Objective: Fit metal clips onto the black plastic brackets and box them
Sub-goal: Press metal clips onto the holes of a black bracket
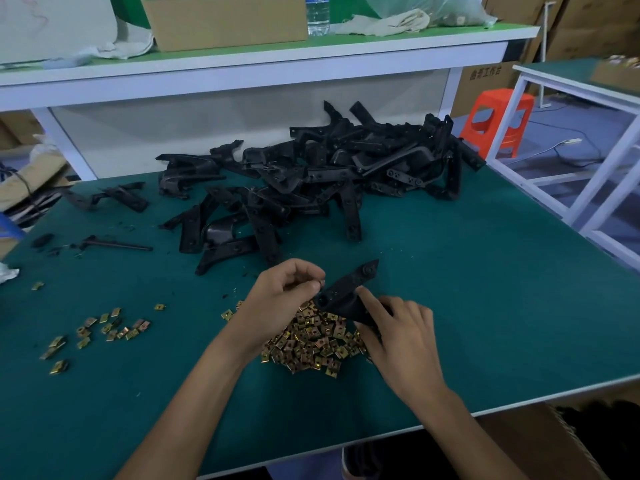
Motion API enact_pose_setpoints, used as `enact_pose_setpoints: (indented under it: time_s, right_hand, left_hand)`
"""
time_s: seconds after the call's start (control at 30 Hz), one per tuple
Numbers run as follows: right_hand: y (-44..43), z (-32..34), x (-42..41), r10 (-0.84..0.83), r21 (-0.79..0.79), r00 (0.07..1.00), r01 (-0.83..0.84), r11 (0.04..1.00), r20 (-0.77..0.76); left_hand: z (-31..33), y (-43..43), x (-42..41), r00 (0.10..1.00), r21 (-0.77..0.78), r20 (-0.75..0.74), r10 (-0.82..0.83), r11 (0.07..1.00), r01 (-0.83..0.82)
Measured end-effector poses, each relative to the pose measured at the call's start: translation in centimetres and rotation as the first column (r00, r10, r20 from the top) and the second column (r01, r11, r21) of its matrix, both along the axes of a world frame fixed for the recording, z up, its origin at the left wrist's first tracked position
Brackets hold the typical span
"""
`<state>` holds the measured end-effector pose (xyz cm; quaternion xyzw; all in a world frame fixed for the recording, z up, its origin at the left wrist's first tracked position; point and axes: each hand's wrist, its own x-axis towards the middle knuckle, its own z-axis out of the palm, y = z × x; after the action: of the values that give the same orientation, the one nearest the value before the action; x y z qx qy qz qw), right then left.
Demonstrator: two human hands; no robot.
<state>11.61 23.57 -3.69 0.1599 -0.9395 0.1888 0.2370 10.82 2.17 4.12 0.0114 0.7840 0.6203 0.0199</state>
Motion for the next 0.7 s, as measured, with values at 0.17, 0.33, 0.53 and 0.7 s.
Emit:
enact_pose_setpoints:
  time_s: [0.17,0.33,0.53,0.7]
  right_hand:
    - [0.0,-0.1,0.0,-0.003,0.005,1.000,0.003,1.000,-0.011]
    - [0.0,-0.1,0.0,-0.002,0.003,1.000,0.002,1.000,-0.017]
    - [0.0,-0.1,0.0,-0.005,0.016,1.000,0.005,1.000,-0.020]
    - [0.0,-0.2,0.0,0.000,0.019,1.000,0.000,1.000,-0.026]
  left_hand:
    - [0.4,0.2,0.2,1.000,-0.033,0.007,-0.010,0.999,0.010]
    - [1.0,0.0,-0.2,1.000,-0.073,0.022,-0.018,0.997,0.020]
    - [1.3,0.1,-0.3,0.998,-0.113,0.032,-0.063,0.991,0.066]
    - [1.5,0.1,-0.4,0.997,-0.178,0.033,-0.074,0.981,0.079]
